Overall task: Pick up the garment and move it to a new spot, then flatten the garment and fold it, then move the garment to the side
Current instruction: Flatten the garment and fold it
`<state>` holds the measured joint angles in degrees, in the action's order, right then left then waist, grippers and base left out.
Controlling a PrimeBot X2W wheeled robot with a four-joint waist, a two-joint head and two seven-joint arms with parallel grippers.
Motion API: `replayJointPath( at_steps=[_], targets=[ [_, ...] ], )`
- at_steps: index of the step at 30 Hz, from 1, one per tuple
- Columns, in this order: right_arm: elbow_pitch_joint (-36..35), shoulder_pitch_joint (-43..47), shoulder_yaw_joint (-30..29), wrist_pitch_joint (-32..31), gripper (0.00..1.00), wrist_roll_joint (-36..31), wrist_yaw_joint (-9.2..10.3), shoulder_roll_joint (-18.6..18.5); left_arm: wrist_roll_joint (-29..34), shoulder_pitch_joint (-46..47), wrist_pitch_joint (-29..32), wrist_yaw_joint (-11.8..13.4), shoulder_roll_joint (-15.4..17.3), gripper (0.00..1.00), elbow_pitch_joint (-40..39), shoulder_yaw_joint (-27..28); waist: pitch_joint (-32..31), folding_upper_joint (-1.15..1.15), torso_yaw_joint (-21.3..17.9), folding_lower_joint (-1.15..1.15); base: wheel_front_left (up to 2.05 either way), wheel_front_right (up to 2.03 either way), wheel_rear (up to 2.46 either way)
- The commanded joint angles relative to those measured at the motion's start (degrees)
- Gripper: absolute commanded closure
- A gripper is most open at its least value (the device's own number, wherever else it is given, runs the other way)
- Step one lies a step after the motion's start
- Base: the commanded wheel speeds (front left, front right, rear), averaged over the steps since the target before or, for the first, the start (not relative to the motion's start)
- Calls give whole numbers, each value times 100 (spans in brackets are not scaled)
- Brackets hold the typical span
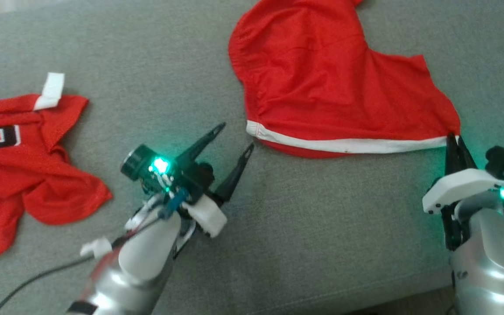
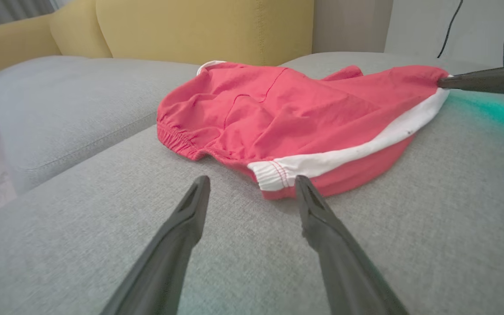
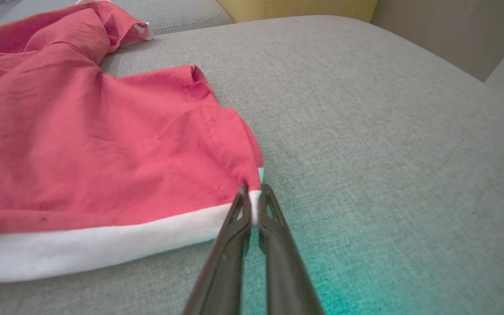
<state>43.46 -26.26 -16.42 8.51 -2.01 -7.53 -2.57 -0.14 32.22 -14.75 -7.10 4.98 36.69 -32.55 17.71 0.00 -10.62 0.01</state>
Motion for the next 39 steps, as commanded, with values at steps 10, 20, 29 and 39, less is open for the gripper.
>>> replayJointPath(
  at_steps=[10, 20, 29, 39],
  targets=[
    [-145, -245, 313, 109, 100, 75, 4, -31, -1142, 876, -23, -37, -52, 0, 450, -676, 238, 0, -196, -1, 0, 0, 0],
    [-70, -303, 334, 147, 100, 33, 4, -31, -1754, 1164, -24, -38, 85, 0, 680, -1227, 269, 0, -220, -1, 0, 0, 0],
    [-56, -343, 327, 171, 100, -15, 4, -31, -2068, 1295, 67, -38, 74, 100, 1027, -1649, 238, 0, -162, -1, 0, 0, 0],
    [-123, -305, 354, 258, 100, -14, 4, -31, -2081, 1292, -19, 71, 169, 100, 818, -1527, 56, 0, -74, -1, 0, 0, 0]
  ],
)
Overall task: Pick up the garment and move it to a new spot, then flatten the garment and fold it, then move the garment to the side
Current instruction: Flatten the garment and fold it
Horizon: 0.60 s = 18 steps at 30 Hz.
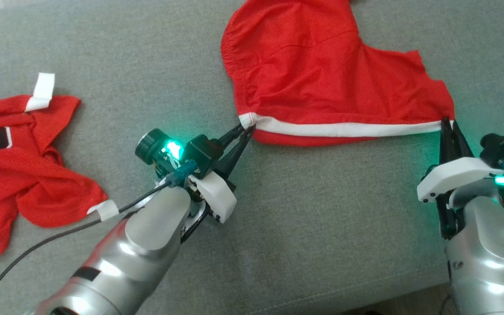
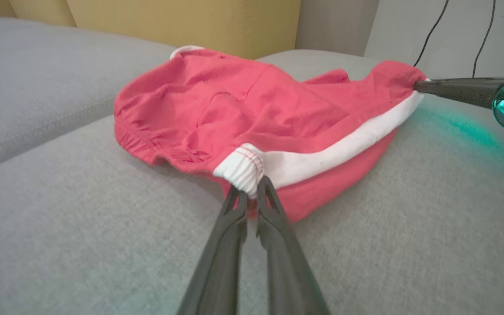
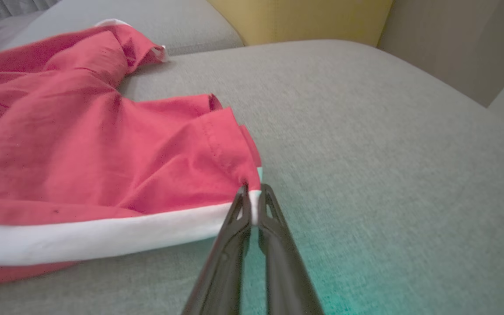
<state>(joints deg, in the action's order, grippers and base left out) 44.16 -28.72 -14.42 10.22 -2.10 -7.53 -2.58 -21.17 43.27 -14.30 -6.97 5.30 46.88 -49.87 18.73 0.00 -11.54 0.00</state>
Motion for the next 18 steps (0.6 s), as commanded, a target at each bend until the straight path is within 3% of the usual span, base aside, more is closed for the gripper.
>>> replayJointPath(
  at_steps=[1, 10, 18],
  targets=[
    [-226, -52, 182, 112, 100, 13, 4, -30, 47, 166, -66, 85, 162, 100, -287, 229, -82, 0, 25, 0, 0, 0, 0],
    [-1117, -253, 598, 348, 100, 366, 4, -30, 292, 101, -69, 348, 617, 100, -1313, 639, -526, 0, 78, 0, 0, 0, 0],
    [-1941, -810, 1004, 239, 100, 739, 4, -112, 416, 726, -51, 286, 1123, 100, -1946, 985, -1083, 0, 186, 0, 0, 0, 0]
  ],
)
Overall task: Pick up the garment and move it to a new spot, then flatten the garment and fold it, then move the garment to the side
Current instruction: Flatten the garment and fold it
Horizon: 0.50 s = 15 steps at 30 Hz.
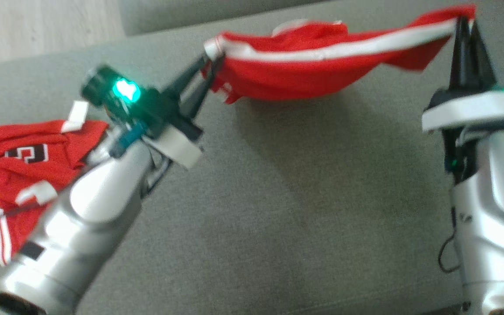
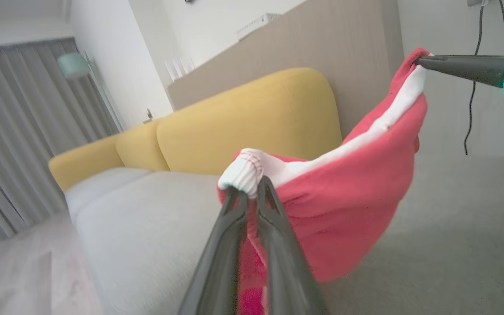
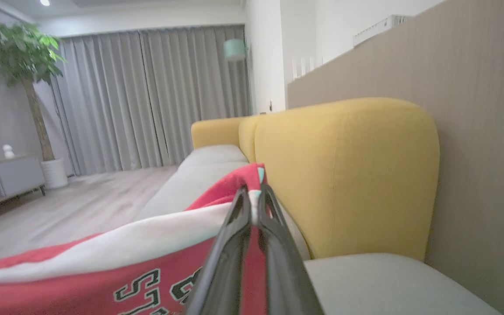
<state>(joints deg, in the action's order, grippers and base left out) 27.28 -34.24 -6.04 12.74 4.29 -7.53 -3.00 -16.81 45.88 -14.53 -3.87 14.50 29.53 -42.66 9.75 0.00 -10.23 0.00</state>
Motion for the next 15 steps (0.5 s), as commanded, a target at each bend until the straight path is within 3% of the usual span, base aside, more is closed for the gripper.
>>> replayJointPath(
  at_steps=[1, 8, 15],
  targets=[
    [-318, -330, 207, -22, 100, 178, 4, -108, -45, 559, 2, -50, 243, 100, -238, 294, -264, 0, 68, 0, 0, 0, 0],
    [-421, -492, 362, -292, 100, 431, 4, -302, -262, 850, 292, -176, 455, 100, -393, 392, -713, 0, 131, 0, 0, 0, 0],
    [-937, -49, 489, -694, 100, 596, 4, -499, -847, 450, 957, -245, 787, 100, -1113, 511, -881, 0, 191, 0, 0, 0, 0]
  ],
)
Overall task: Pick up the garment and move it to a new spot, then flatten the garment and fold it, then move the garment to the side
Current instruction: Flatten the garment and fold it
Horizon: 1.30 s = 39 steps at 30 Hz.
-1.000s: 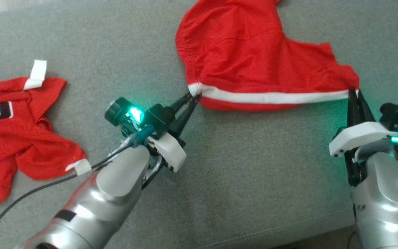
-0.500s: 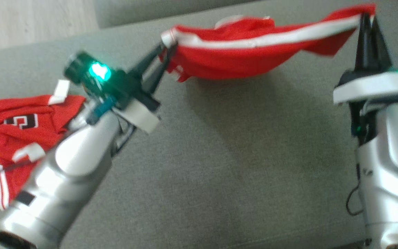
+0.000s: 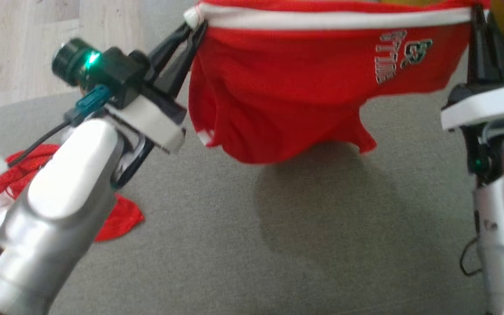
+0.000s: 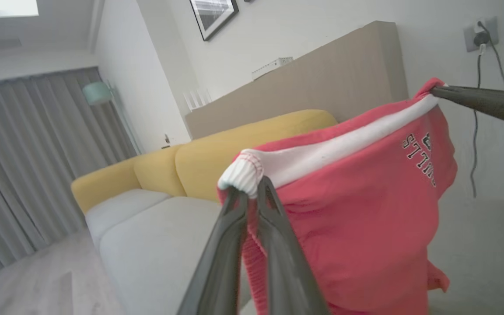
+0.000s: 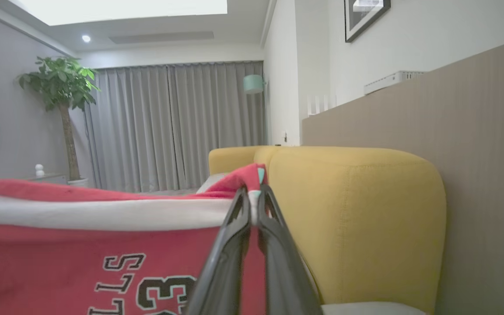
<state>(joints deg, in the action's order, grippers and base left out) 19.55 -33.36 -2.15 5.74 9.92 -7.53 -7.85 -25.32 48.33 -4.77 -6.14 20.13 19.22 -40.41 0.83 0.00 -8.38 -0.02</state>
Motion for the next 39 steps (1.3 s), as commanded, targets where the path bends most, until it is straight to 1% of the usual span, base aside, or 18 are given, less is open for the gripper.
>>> replayJointPath(
  at_steps=[1, 4, 6, 8, 9, 10, 12, 15, 18, 20, 22, 24, 27, 31, 34, 37, 39],
  targets=[
    [-285, -58, 97, -86, 100, 39, 4, -48, -114, 118, 105, -22, 278, 100, -250, 321, 37, 0, 14, 2, 0, 0, 0],
    [-659, 121, 76, -404, 100, 49, 4, -130, -426, -70, 498, -1, 443, 100, -777, 437, 200, 0, 36, 2, 0, 0, 0],
    [-853, 126, 50, -612, 100, 44, 4, -167, -519, -63, 740, 31, 573, 100, -1051, 499, 379, 0, 29, 2, 0, 0, 0],
    [-924, -11, 68, -802, 100, 30, 4, -181, -523, 81, 929, 61, 683, 100, -1172, 558, 608, 0, -3, 2, 0, 0, 0],
    [-894, -139, 85, -882, 100, 60, 4, -172, -559, 187, 1008, 65, 687, 100, -1163, 595, 728, 0, -21, 2, 0, 0, 0],
    [-713, -535, 172, -983, 100, 35, 4, -219, -538, 532, 1125, 51, 696, 100, -1018, 642, 1001, 0, -78, 2, 0, 0, 0],
    [-373, -1097, 308, -967, 100, -22, 4, -255, -447, 992, 1153, 35, 661, 100, -706, 677, 1261, 0, -144, 2, 0, 0, 0],
    [332, -2136, 402, -714, 100, -73, 4, -172, -319, 1800, 1021, 6, 542, 100, -47, 762, 1577, 0, -251, 2, 0, 0, 0],
    [1108, -3133, 312, -236, 100, -314, 4, -90, -128, 2594, 625, 30, 367, 100, 627, 869, 1794, 0, -291, 2, 0, 0, 0],
    [1605, -3624, 175, 121, 100, -523, 4, -50, -48, 2976, 278, 76, 227, 100, 1036, 938, 1855, 0, -281, 2, 0, 0, 0],
    [2075, -3911, 34, 427, 100, -716, 4, -23, -37, 3201, -70, 89, 66, 100, 1389, 986, 1869, 0, -247, 2, 0, 0, 0],
    [2501, -3994, -80, 590, 100, -858, 4, -16, -91, 3282, -327, 68, -106, 100, 1670, 996, 1865, 0, -196, 2, 0, 0, 0],
    [3078, -3799, 19, 694, 100, -1045, 4, -87, -231, 3040, -499, -25, -333, 100, 1993, 840, 1797, 0, -118, 2, 0, 0, 0],
    [3808, -3358, 211, 588, 100, -1033, 4, -268, -437, 2280, -605, -111, -468, 100, 2177, 446, 1639, 0, -74, 2, 0, 0, 0],
    [4106, -3146, 376, 454, 100, -975, 4, -391, -563, 1818, -636, -126, -476, 100, 2135, 225, 1556, 0, -54, 2, 0, 0, 0],
    [4480, -2826, 694, 153, 100, -787, 4, -579, -815, 1102, -647, -132, -438, 100, 1903, -198, 1405, 0, -22, 2, 0, 0, 0],
    [4647, -2605, 922, -49, 100, -598, 4, -715, -964, 648, -637, -133, -357, 100, 1714, -478, 1274, 0, -8, 2, 0, 0, 0]
  ],
)
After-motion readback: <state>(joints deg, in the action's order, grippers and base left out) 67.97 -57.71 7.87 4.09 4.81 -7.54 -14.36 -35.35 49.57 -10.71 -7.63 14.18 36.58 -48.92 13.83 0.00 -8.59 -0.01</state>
